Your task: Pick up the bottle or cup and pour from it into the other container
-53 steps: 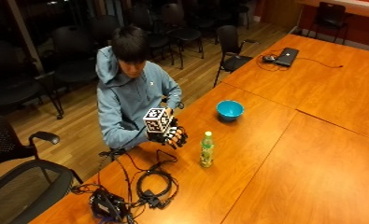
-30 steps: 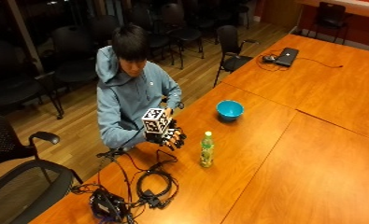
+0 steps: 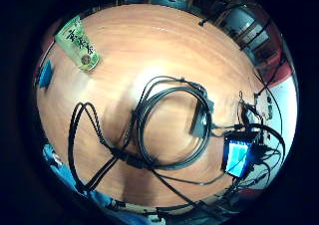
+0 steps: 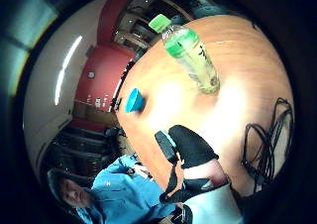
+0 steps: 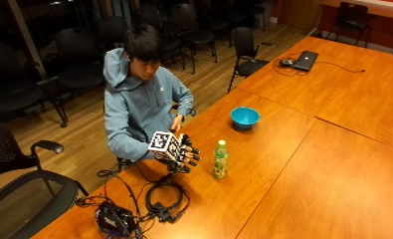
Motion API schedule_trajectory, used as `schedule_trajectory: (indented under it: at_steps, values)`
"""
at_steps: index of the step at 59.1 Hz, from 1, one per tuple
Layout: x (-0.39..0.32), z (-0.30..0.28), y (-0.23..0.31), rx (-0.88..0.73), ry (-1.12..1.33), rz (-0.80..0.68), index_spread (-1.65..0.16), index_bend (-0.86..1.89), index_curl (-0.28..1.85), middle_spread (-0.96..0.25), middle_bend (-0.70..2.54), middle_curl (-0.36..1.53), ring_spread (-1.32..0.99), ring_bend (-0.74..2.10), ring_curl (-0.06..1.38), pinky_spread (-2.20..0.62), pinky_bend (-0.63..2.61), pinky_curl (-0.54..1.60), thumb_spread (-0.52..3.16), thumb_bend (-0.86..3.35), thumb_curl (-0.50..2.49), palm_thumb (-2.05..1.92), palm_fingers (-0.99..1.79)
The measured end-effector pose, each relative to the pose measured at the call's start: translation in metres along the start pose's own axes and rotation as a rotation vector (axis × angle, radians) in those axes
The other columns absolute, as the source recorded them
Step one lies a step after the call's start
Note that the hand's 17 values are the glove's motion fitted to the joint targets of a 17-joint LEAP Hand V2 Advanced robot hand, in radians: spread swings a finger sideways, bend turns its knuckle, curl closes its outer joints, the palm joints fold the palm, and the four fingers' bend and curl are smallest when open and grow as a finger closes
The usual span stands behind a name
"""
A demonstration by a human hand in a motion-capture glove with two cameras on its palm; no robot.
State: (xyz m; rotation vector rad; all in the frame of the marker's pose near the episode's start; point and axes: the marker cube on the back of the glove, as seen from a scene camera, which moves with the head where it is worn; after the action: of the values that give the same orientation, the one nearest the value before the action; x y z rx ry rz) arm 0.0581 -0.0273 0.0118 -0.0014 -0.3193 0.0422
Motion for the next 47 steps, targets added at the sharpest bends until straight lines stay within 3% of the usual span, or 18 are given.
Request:
schedule_trajectory:
  at_steps: [17, 47]
  values:
    - [0.005, 0.004, -0.03, 0.054, -0.206, -0.002, -0.28, 0.13, 0.18, 0.03, 0.19, 0.31, 0.07, 0.4, 0.29, 0.22, 0.73, 0.3, 0.95, -0.03, 0.29, 0.48, 0.04]
    - [-0.005, 0.041, -0.076, -0.01, -0.532, 0.026, -0.3, 0.12, 0.18, 0.0, 0.19, 0.33, 0.06, 0.43, 0.3, 0.22, 0.77, 0.3, 0.91, -0.03, 0.31, 0.51, -0.03]
